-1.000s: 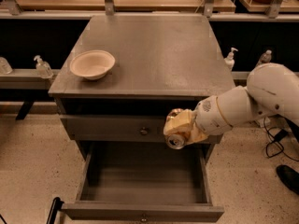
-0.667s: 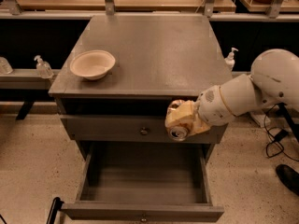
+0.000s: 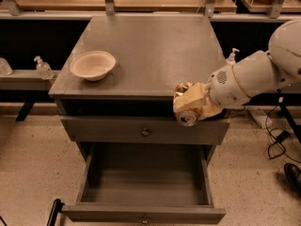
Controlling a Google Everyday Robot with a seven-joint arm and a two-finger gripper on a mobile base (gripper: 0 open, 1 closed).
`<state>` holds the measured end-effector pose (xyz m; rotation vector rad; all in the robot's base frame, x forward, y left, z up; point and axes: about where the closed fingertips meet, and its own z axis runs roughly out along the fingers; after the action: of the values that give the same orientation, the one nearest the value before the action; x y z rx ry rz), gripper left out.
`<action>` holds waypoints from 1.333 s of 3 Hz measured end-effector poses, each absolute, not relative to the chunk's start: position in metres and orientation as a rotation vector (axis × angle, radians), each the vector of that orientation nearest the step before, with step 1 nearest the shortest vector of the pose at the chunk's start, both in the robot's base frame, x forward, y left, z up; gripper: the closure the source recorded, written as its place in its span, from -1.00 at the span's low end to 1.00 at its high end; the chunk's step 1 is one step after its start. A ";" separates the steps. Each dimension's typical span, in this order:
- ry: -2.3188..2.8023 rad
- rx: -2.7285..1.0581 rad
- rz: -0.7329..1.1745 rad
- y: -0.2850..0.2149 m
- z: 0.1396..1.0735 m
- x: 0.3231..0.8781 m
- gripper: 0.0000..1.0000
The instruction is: Pick orange can from middle drawer and place on counter
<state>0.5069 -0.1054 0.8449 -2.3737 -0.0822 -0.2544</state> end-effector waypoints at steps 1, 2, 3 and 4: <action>-0.088 -2.404 -0.273 -0.113 0.852 0.522 1.00; -0.089 -2.432 -0.283 -0.120 0.853 0.548 1.00; -0.084 -2.485 -0.278 -0.125 0.845 0.574 1.00; -0.100 -2.560 -0.273 -0.126 0.841 0.599 1.00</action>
Offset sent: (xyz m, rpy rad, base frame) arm 0.0618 -0.0239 0.0105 -0.0829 -0.0279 -0.0207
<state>0.5994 -0.1263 0.8408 -2.5601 -0.1004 -0.2728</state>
